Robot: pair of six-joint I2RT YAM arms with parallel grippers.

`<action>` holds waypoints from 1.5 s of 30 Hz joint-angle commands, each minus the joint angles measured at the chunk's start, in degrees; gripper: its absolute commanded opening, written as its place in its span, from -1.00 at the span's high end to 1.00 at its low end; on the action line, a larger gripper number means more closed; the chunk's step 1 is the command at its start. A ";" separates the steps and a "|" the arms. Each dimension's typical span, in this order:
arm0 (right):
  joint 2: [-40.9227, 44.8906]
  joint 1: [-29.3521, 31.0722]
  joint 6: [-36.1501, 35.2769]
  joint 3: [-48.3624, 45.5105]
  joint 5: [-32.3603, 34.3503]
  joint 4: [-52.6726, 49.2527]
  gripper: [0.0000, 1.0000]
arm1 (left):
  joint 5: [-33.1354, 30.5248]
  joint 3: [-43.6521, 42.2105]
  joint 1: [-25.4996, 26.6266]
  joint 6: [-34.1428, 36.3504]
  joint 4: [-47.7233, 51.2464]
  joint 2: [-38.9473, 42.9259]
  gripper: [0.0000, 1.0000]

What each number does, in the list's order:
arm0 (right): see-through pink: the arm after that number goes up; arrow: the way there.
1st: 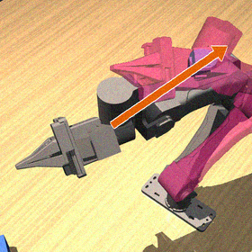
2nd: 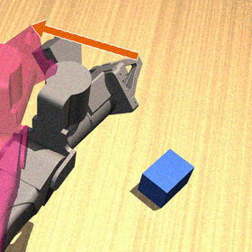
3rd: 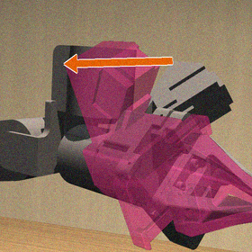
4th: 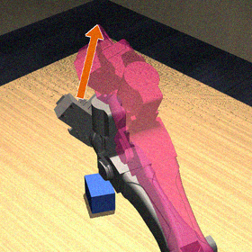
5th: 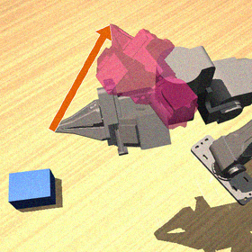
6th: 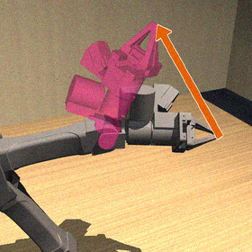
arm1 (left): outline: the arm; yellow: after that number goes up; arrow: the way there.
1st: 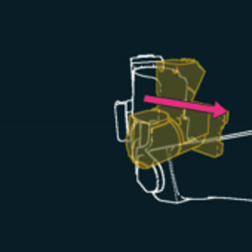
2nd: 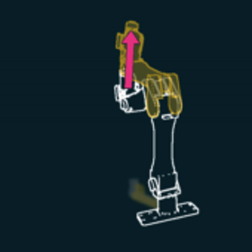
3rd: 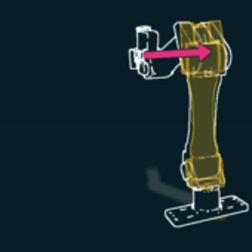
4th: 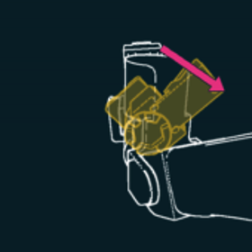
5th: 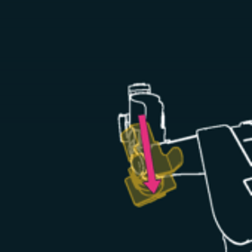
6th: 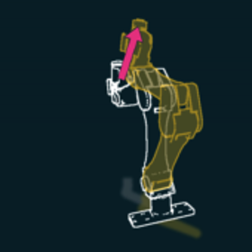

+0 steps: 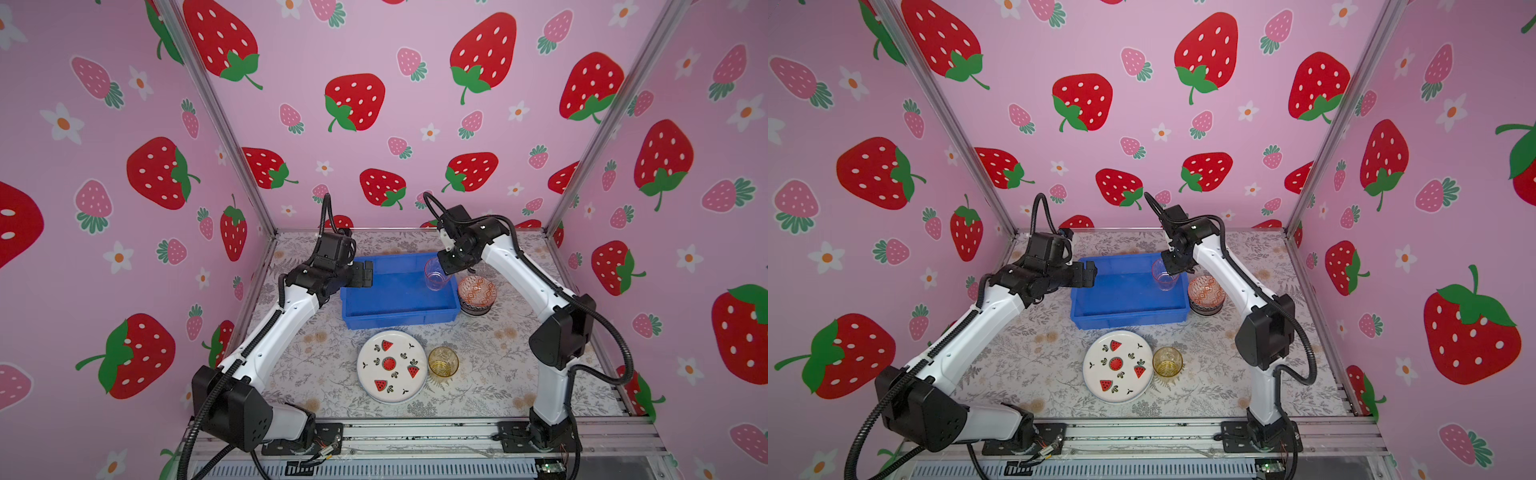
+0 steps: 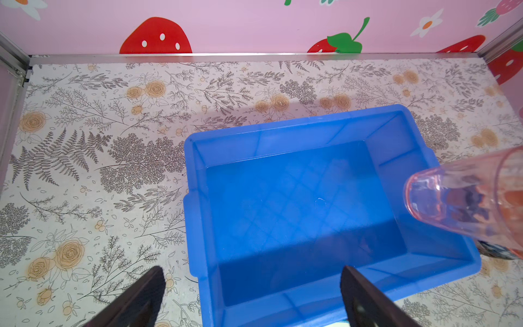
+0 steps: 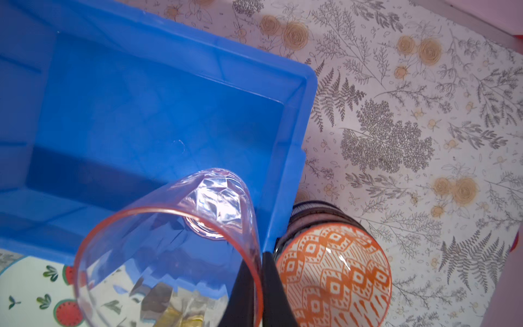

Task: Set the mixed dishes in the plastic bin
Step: 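Lift the clear cup with the right gripper and carry it over the bin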

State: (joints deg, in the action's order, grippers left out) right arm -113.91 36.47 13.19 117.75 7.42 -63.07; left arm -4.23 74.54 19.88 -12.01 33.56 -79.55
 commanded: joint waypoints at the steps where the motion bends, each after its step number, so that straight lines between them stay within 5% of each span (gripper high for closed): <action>1: -2.77 -0.75 -0.15 3.72 0.05 0.78 1.00 | -1.22 1.57 -0.08 0.52 0.89 0.71 -0.98; 11: -11.26 -4.04 1.64 9.72 -1.64 2.67 1.00 | -1.22 2.01 -0.11 0.59 1.51 -0.59 -0.98; 45: -20.51 -6.23 3.24 13.35 -6.10 6.36 0.98 | -0.74 2.19 -0.23 0.61 1.59 -2.67 -0.98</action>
State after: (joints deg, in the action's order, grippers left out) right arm -133.47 30.30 15.84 129.16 1.98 -55.88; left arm -4.49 74.61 19.77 -11.81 34.52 -81.93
